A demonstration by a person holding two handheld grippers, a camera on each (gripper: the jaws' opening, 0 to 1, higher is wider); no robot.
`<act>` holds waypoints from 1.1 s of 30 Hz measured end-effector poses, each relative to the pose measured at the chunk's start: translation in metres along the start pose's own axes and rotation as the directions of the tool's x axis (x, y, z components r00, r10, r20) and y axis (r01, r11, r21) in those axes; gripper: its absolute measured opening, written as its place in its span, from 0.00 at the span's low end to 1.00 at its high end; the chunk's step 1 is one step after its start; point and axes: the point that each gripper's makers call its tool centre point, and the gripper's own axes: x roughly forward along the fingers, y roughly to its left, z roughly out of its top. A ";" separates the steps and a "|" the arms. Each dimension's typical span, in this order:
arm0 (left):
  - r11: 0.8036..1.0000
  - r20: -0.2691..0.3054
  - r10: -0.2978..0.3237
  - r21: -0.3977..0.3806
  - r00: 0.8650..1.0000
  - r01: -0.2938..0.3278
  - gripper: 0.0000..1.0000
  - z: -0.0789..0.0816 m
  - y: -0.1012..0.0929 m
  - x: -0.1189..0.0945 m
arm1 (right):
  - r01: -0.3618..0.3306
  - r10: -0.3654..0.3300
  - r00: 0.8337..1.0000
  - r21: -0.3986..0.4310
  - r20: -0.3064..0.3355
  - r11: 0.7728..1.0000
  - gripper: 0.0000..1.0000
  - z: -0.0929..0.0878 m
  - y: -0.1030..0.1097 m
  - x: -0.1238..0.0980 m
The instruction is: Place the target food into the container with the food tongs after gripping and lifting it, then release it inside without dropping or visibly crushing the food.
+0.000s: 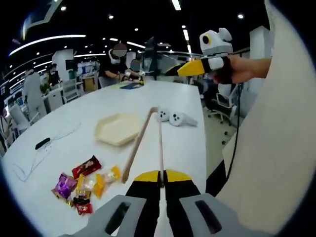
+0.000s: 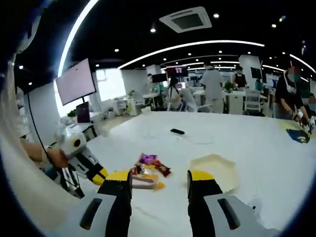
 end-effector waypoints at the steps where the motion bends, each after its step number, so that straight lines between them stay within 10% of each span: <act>1: 1.000 0.004 0.000 0.002 1.000 0.000 0.00 0.002 0.000 -0.001 | -0.012 0.012 1.000 -0.009 0.001 1.000 0.45 0.001 0.002 0.001; 13: 1.000 0.084 -0.029 0.011 0.996 0.029 0.00 0.033 -0.012 -0.037 | -0.194 0.198 0.979 -0.078 0.044 0.978 0.45 0.032 0.030 0.017; 21: 0.997 0.169 -0.079 0.028 0.982 0.075 0.00 0.064 -0.021 -0.061 | -0.387 0.397 0.914 -0.109 0.088 0.916 0.41 0.063 0.063 0.012; 33: 0.993 0.233 -0.119 0.028 0.965 0.116 0.00 0.088 -0.027 -0.067 | -0.461 0.478 0.876 -0.172 0.068 0.871 0.40 0.077 0.082 0.018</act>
